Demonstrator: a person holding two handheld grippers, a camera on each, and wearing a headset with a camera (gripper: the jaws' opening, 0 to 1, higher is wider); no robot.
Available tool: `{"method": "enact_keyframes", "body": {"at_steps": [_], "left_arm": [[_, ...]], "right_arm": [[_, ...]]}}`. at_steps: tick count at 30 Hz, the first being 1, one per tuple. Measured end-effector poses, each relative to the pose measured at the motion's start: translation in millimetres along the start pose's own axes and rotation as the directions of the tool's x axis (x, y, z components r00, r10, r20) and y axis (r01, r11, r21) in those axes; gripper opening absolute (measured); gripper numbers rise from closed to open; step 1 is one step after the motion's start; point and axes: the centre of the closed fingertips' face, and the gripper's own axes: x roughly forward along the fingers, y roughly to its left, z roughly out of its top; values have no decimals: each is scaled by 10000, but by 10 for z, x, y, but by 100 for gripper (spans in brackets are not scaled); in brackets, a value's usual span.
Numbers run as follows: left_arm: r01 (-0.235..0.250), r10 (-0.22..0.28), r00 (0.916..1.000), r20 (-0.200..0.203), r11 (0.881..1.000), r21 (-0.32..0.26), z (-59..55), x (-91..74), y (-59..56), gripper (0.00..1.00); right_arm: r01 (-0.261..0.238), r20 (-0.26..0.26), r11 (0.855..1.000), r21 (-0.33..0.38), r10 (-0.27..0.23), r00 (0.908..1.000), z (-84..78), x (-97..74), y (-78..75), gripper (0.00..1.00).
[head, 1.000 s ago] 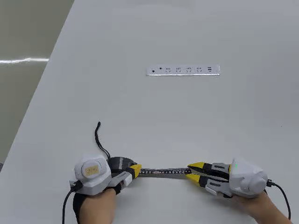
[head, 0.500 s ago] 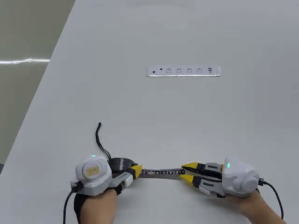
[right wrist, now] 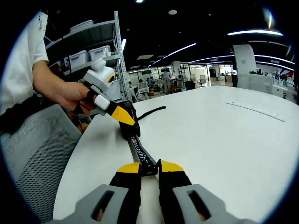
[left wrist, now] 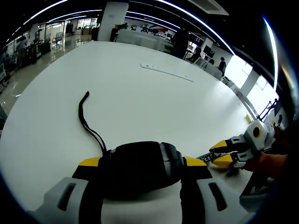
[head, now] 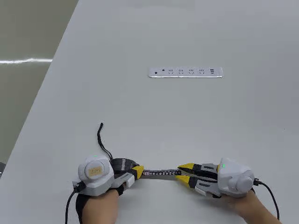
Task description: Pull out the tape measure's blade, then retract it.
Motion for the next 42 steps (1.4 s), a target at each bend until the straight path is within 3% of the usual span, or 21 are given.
{"method": "enact_keyframes", "body": {"at_steps": [42], "left_arm": [[-43, 43, 10000, 48, 10000, -86, 1, 5, 4, 64]], "right_arm": [[-313, -76, 9994, 143, 314, 9995, 68, 369, 115, 12]]}}
